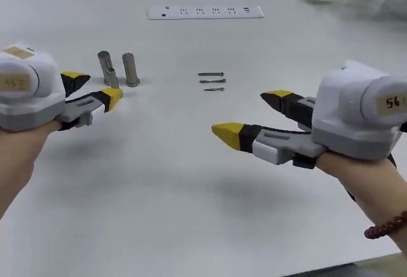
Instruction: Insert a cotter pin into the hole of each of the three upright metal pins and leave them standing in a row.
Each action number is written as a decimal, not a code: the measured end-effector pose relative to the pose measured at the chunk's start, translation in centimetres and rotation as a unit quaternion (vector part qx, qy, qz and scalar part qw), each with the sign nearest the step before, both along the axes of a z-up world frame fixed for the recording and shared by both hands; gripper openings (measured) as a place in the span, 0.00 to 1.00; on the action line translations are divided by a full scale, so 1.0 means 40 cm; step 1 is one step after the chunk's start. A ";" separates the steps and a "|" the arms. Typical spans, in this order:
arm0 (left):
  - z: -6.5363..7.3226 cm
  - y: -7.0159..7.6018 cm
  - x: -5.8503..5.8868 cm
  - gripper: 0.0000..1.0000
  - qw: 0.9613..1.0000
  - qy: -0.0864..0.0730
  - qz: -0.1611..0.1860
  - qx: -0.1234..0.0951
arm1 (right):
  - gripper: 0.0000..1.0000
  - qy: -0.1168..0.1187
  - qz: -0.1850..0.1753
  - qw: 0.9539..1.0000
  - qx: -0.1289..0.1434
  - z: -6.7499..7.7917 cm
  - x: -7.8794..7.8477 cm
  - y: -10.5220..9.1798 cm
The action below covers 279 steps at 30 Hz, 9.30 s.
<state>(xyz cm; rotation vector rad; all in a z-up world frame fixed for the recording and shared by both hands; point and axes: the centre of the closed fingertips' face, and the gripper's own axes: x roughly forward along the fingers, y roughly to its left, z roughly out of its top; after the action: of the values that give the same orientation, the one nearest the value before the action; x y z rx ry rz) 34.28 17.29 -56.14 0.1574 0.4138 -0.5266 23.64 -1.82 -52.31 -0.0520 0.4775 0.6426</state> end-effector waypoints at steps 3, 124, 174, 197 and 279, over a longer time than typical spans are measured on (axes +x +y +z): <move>-0.011 -0.004 0.014 0.31 1.000 0.001 -0.002 0.003 | 0.62 0.005 -0.002 1.000 0.001 -0.009 0.003 0.000; -0.080 -0.242 -0.178 0.17 0.992 0.021 -0.122 0.025 | 0.55 0.038 0.013 0.999 -0.033 -0.064 -0.007 -0.027; 0.053 -0.141 -0.239 0.95 0.997 0.030 -0.058 -0.035 | 0.20 0.099 0.237 0.929 -0.268 -0.153 0.249 -0.010; 0.037 -0.099 -0.235 0.96 0.998 0.034 -0.045 -0.021 | 0.09 0.125 0.281 0.903 -0.301 -0.229 0.295 -0.007; 0.103 -0.208 -0.264 0.28 0.981 0.118 -0.112 -0.104 | 0.00 -0.085 0.399 0.851 -0.331 -0.032 0.065 0.135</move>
<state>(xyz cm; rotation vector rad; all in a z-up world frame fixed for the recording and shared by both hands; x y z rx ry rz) 23.73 8.97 -52.01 -0.0622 0.5731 -0.8115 26.23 3.58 -53.59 -1.0035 0.4799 1.2499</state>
